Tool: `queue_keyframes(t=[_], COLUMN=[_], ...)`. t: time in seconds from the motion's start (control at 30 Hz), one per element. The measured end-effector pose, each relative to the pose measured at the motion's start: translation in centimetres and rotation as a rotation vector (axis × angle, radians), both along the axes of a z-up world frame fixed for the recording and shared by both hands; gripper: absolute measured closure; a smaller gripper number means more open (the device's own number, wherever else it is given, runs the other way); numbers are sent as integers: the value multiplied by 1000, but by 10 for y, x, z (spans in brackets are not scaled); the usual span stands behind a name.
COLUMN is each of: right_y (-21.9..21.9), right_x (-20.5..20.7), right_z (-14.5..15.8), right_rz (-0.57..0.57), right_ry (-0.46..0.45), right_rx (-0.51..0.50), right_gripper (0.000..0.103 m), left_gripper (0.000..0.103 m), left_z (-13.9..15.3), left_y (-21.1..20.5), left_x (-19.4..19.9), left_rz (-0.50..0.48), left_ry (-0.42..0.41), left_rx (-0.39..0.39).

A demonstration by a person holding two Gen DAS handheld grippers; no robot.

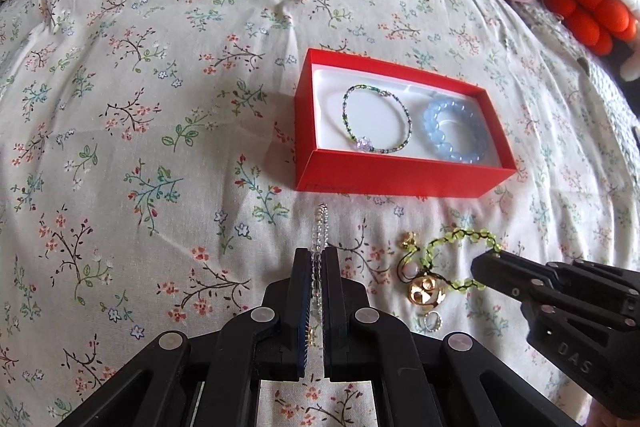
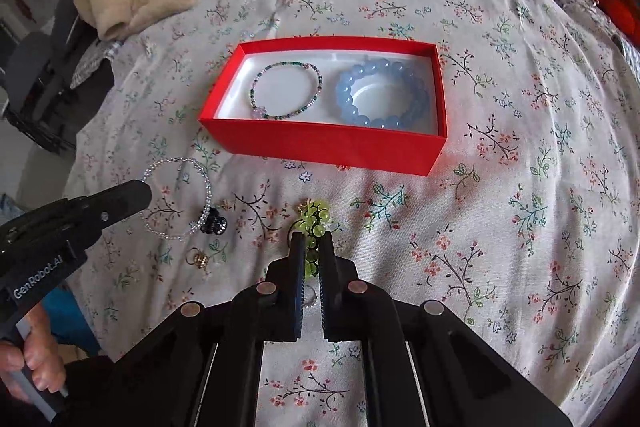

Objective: Organize jewelry
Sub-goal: 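Lift both bracelets, lower them into the red box and open both grippers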

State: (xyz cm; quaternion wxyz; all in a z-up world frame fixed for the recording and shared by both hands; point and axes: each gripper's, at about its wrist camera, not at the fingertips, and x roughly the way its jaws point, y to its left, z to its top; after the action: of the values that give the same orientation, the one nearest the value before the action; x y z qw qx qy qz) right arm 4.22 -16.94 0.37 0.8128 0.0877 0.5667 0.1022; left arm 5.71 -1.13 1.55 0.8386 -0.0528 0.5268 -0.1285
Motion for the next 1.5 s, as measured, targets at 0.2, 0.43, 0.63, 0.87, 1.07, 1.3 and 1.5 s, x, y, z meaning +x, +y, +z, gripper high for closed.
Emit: queue_keyframes(t=[0.2, 0.43, 0.63, 0.87, 1.07, 1.3, 1.5], right_y=[-5, -14, -22, -33, -44, -59, -71], right_x=[-4, -3, -4, 5, 15, 32, 46], right_z=[23, 44, 64, 80, 100, 120, 114], right_rz=[-3, -28, -51, -82, -109, -137, -155], right_ry=[-48, -89, -136, -168, -214, -276, -276], right_rx=[36, 86, 117, 161, 202, 218, 195], right_gripper=[97, 97, 97, 97, 97, 97, 97], left_gripper=[103, 103, 103, 103, 103, 103, 103], left_z=[6, 11, 21, 29, 36, 39, 21], left_y=[1, 3, 11, 16, -2, -42, -69], left_x=[0, 1, 3, 13, 31, 54, 76], left_rz=[4, 5, 23, 62, 68, 27, -4], left_ry=[-8, -14, -36, -61, -85, -115, -102], left_rx=[-24, -42, -80, -134, -195, -275, -292])
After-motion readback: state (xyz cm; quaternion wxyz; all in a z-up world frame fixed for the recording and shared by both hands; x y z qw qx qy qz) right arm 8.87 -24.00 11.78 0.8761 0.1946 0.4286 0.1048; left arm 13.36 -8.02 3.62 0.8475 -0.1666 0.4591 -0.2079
